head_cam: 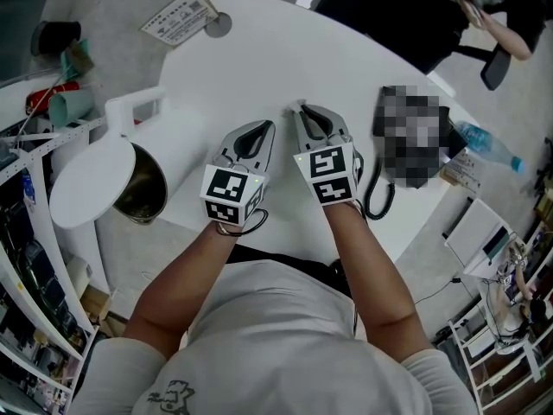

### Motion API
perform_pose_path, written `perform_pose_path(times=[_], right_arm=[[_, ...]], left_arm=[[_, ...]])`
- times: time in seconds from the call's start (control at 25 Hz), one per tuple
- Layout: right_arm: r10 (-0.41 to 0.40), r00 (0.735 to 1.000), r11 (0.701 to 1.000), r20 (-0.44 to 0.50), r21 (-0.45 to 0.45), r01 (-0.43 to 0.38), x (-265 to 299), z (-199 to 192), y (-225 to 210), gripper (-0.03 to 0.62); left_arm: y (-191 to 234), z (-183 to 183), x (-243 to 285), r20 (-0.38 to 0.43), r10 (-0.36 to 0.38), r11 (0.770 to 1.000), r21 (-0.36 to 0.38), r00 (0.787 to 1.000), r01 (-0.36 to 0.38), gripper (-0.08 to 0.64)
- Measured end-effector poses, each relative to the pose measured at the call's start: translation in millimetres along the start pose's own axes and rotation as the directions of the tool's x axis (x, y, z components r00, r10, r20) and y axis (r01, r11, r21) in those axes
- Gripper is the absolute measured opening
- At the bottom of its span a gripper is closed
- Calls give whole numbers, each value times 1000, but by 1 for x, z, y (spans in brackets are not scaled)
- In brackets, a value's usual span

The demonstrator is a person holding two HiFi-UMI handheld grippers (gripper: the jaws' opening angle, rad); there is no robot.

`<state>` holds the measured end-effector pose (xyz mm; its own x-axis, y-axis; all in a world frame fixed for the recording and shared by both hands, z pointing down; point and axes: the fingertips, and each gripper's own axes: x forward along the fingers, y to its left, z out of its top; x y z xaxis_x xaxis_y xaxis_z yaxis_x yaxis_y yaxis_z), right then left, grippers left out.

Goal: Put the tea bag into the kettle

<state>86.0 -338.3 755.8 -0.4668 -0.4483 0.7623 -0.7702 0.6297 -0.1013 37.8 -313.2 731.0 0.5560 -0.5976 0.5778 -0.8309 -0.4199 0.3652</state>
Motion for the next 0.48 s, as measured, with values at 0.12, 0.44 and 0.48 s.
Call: perform_pose_path(times=[0.12,0.44,0.48], right_arm=[[-3,1000,1000,13,-4,3,-8,2,1,32],[-63,993,998,101,-21,65,-57,17,-2,32],[-70,991,997,117,-18,73,-65,20,-3,32]], left_arm=[[-5,2,-4,5,0,1000,7,1000,0,9],[-32,21,-22,53,-16,999,43,998,13,9],[-37,24,-25,62,-19,999,48,998,16,9]])
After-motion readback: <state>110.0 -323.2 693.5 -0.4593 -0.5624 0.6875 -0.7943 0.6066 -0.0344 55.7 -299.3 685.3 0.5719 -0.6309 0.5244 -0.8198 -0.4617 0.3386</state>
